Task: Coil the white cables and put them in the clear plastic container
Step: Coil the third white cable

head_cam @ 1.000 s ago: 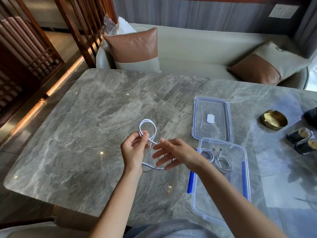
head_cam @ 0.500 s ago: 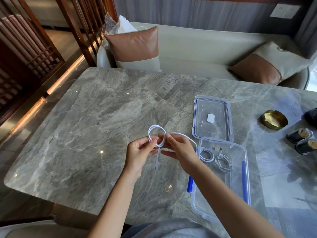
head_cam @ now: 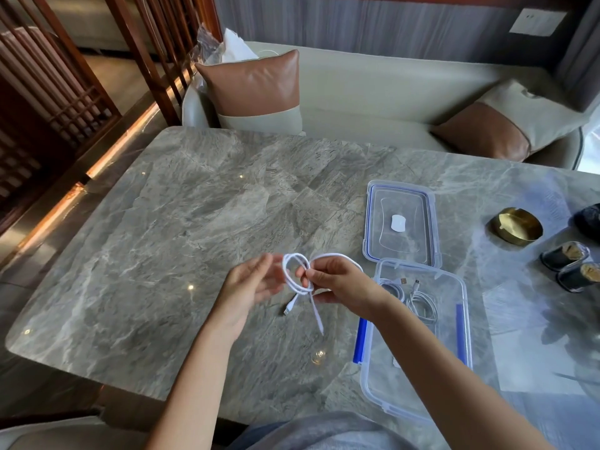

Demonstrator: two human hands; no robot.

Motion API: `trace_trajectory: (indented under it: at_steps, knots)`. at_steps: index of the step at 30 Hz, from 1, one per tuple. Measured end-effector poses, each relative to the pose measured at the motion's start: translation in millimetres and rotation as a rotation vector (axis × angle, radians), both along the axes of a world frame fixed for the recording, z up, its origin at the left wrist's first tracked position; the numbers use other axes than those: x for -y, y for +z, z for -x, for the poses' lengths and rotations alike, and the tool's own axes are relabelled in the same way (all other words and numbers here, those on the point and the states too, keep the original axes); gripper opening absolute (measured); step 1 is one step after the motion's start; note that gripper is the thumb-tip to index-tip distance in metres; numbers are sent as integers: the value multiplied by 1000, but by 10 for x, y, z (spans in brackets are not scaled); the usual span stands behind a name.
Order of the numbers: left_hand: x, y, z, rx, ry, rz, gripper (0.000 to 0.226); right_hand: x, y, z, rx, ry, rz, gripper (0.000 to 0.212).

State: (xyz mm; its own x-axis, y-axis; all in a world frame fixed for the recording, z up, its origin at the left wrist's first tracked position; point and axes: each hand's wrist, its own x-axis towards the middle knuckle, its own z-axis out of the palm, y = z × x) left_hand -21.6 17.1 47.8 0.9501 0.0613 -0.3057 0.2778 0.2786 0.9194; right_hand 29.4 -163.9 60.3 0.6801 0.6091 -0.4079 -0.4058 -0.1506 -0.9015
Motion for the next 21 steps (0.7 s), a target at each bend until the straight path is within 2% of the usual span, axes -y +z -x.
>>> trace_trajectory:
  at_steps: [2, 4, 8, 11, 13, 15, 16, 18, 21]
  knots:
    - [-47, -4, -23, 16, 143, -3, 16, 48, 8, -1, 4, 108, 29, 27]
    - [-46, 25, -55, 85, 118, -85, 20, 91, 38, 6, 16, 244, 43, 32]
    - [87, 199, -145, 262, -298, -247, 37, 121, 116, 5, 63, 462, 116, 31]
    - [233, 256, -216, 273, -555, -423, 54, 123, 145, -21, 153, 549, 238, 23]
    - [259, 221, -247, 281, -598, -656, 52, 141, 146, -39, 203, 566, 317, 17]
    - [219, 149, -259, 341, -610, -1009, 36, 166, 141, -65, 256, 545, 382, 18]
    - [189, 112, -245, 358, -599, -1110, 27, 178, 140, -81, 283, 525, 415, 18]
    - [136, 61, -218, 351, -532, -1157, 9, 197, 141, -119, 359, 479, 484, 18]
    - [69, 37, -176, 294, -426, -1100, 10, 199, 137, -158, 509, 364, 552, 17]
